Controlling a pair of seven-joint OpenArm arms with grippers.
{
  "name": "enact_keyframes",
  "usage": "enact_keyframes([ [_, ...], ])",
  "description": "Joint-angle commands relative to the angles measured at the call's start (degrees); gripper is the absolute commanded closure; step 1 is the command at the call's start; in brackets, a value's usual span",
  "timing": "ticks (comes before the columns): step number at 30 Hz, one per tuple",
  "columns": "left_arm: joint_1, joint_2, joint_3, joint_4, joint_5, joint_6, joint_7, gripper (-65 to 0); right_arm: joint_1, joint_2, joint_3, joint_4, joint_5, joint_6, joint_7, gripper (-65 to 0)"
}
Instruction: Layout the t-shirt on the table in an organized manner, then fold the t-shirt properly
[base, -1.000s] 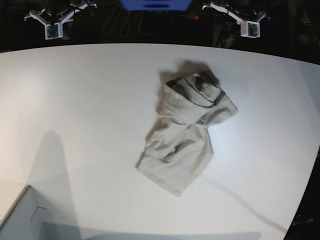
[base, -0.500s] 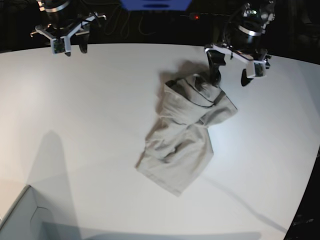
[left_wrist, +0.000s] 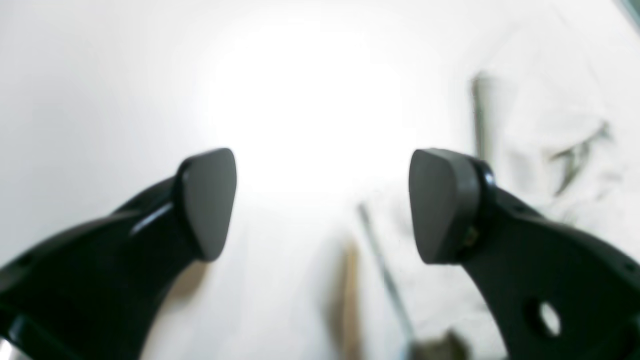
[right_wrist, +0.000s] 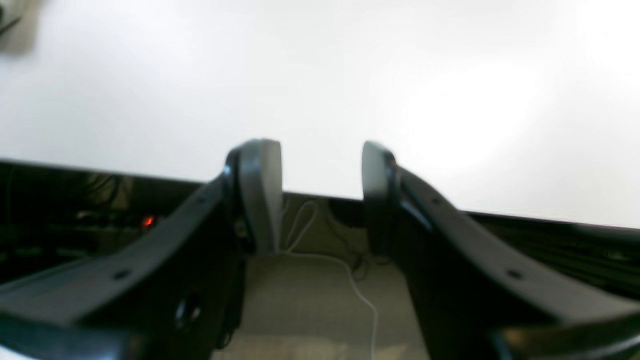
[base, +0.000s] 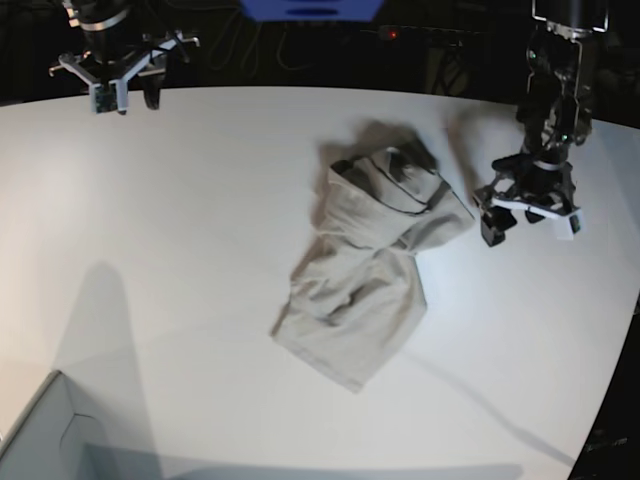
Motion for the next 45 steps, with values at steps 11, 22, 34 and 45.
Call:
enact_keyframes([
  [11,1.3,6.57,4.39,-0.06,-0.09,0.34,3.07,-51.9,0.19,7.33,0.71,0.83,-0.08,0.76,0.47,-26.5],
  [22,-2.3,10.0,4.48,-4.98,-0.53,-0.01,3.68,-4.3,3.97,7.95,0.89,0.83,-0.08,0.76,0.38,-26.5],
  [34,4.82,4.38,-4.49,17.7,-0.62,0.16,6.49,0.0,18.48,7.42,-9.75,0.65,-0.08,0.76,0.03,-27.2],
  [45,10.97,4.38,-23.83,23.94,-0.62,-0.1,6.76,0.0,43.44,1.71,-22.76,-9.55,-0.08,0.76,-16.23,-31.9],
])
